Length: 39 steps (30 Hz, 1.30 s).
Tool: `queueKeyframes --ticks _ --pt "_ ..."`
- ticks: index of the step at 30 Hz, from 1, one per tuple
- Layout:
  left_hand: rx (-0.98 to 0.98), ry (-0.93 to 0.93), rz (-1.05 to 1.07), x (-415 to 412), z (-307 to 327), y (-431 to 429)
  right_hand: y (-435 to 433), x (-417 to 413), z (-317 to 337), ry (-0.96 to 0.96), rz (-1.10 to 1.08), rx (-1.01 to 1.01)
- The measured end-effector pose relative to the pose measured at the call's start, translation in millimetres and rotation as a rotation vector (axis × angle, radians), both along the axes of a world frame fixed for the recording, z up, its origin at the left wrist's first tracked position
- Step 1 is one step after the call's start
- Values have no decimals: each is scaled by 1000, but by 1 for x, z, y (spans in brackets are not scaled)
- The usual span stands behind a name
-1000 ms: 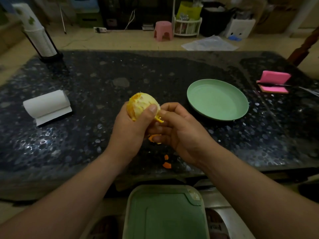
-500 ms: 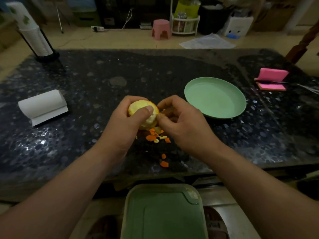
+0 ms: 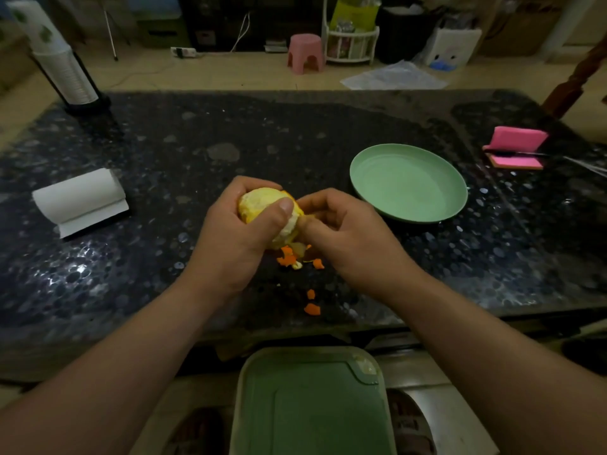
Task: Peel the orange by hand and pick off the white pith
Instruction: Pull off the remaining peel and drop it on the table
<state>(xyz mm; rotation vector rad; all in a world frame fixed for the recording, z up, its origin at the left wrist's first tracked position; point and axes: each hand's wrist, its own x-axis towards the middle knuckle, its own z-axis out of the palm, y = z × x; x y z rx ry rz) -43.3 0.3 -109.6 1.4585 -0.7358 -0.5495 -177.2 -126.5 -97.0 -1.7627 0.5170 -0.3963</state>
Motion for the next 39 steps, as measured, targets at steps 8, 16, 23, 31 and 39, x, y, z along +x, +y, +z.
queueKeyframes --ticks 8,16,23,31,39 --pt "4 -99 11 -10 0 -1 -1 4 -5 18 -59 -91" --pt "61 -166 34 -2 -2 -1 -1 4 -12 50 -1 119" --pt "45 -194 44 -7 -3 -2 2 8 -16 8 -75 119" --pt "89 218 92 9 -10 -8 2 13 -19 41 -42 394" --pt "92 579 60 11 -9 -11 1 11 -23 134 0 138"
